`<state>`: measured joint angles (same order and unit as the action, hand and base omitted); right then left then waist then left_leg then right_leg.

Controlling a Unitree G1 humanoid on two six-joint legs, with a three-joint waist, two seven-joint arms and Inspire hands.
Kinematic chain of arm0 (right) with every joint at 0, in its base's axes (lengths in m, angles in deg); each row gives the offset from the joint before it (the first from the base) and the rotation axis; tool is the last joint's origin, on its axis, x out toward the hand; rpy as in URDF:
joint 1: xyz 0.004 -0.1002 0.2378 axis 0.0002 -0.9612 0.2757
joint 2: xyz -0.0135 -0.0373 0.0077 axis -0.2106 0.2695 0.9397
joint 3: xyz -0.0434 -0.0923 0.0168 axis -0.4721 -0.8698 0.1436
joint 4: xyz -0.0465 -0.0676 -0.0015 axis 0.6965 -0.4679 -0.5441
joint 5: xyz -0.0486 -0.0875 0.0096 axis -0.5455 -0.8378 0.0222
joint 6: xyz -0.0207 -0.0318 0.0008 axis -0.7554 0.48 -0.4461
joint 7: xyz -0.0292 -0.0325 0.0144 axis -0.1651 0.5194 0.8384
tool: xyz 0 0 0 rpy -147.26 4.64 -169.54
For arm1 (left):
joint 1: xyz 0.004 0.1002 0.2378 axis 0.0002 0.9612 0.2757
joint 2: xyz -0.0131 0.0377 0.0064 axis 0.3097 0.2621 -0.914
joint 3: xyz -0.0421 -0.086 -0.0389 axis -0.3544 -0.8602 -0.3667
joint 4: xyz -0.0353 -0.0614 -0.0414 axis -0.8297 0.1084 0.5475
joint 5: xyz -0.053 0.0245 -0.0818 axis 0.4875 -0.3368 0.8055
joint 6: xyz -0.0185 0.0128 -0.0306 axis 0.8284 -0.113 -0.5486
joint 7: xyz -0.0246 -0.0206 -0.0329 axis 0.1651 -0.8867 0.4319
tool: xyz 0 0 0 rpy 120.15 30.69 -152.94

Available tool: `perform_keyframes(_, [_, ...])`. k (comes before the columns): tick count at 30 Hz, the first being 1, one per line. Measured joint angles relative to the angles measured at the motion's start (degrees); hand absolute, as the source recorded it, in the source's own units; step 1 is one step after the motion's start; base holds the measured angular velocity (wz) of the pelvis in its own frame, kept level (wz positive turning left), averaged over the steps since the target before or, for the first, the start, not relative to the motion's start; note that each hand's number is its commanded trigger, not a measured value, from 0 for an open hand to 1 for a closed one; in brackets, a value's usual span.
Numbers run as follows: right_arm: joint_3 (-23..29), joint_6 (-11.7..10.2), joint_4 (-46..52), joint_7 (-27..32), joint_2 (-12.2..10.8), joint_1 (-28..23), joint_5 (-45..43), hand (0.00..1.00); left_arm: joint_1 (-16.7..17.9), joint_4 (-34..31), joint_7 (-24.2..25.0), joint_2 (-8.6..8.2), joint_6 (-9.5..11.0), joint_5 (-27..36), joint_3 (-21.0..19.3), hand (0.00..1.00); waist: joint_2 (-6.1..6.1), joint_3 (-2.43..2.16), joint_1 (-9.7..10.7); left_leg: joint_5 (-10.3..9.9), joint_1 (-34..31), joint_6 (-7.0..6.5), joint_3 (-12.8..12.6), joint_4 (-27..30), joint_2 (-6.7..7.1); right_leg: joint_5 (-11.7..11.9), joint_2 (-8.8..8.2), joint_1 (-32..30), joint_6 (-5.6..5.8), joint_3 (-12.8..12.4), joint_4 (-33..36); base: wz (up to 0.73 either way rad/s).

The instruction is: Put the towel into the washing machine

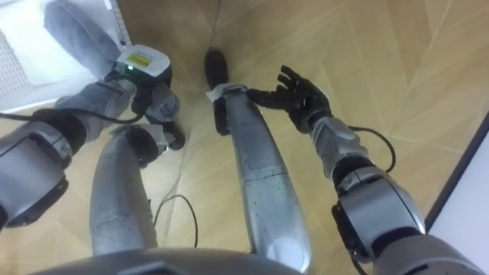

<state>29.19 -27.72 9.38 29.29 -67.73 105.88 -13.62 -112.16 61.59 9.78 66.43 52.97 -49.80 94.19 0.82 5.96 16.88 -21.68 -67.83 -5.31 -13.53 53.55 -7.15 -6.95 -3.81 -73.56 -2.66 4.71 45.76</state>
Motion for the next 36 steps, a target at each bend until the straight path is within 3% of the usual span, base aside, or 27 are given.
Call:
perform_keyframes(4, [-1.22,-0.04,0.70,1.24,-0.02,-1.56,0.97,0.00,2.26,0.04,-0.11,-0.01,0.30,1.16,-0.26,1.00,0.08,-0.05,-0.23,-0.24,3.59,0.10,-0.55,-0.49,-0.06,-0.23,-0.11,3.18,-0.02,0.01,-0.34,-0.04])
perform_keyframes(7, [-2.19,-0.05,0.82,1.56,0.11,-4.03,0.78,0.00,4.40,0.07,-1.45,-0.35,1.59,1.07,-3.86,1.00,0.08,-0.05,-0.89,-0.17,7.45,0.24,-0.82,-1.88,-0.14,-0.14,0.07,6.96,-0.12,0.11,-1.80,-0.07])
perform_keyframes(9, [-1.77,-0.03,0.94,2.65,0.21,-6.30,-0.52,0.00,5.29,0.02,-4.43,-0.57,2.85,1.05,-7.53,1.00,0.07,-0.06,-1.97,-0.20,10.22,0.35,-0.82,-2.72,-0.13,-0.16,0.20,9.71,-0.08,0.15,-2.51,0.00])
perform_keyframes(13, [-1.33,-0.05,0.84,3.30,0.48,-8.43,-1.00,0.00,5.75,-0.01,-9.45,-0.58,3.54,1.05,-11.37,1.00,-0.06,-0.08,-3.36,-0.18,14.44,0.44,-1.04,-4.18,0.02,-0.15,0.00,13.84,-0.05,0.77,-3.44,-0.03])
perform_keyframes(18, [-1.03,-0.07,-0.07,3.74,0.69,-9.39,-1.33,0.00,6.12,0.00,-19.68,-0.34,5.44,1.12,-17.18,1.00,-0.27,-0.06,-6.31,-0.21,21.01,0.58,-1.59,-6.17,-0.07,-0.15,-0.16,20.19,-0.06,1.86,-5.28,-0.03])
perform_keyframes(23, [-1.11,-0.26,-0.08,3.84,0.52,-9.54,-1.22,0.00,6.73,-0.30,-25.86,-0.35,5.72,2.54,-18.70,1.00,-1.76,0.02,-6.34,-0.08,25.78,0.79,-1.40,-8.07,0.12,-0.39,-1.40,25.33,-0.26,4.36,-7.30,0.01])
perform_keyframes(28, [-1.23,-0.75,-0.30,3.66,0.42,-9.89,-3.60,0.00,7.03,-1.30,-30.09,-1.07,7.59,3.38,-20.49,1.00,-1.79,0.03,-6.33,0.21,28.65,1.19,-1.02,-9.76,0.53,-0.96,-2.43,28.28,-0.80,6.61,-7.64,0.06])
perform_keyframes(31, [-1.32,-0.85,-0.44,3.78,0.40,-10.08,-4.24,0.00,9.26,-5.83,-31.58,-1.41,8.48,4.72,-21.75,1.00,-1.79,0.00,-6.42,0.34,30.17,1.42,-0.69,-10.79,0.94,-1.48,-2.63,29.70,-0.72,6.84,-7.85,0.08])
perform_keyframes(36, [-0.66,-2.14,-0.36,5.53,0.15,-9.99,-9.33,0.00,12.20,-14.51,-32.18,-3.35,9.89,14.39,-23.23,1.00,-1.86,-0.18,-8.26,0.52,31.13,1.67,0.12,-11.44,1.31,-2.05,-3.25,31.03,-0.78,8.12,-7.91,0.09])
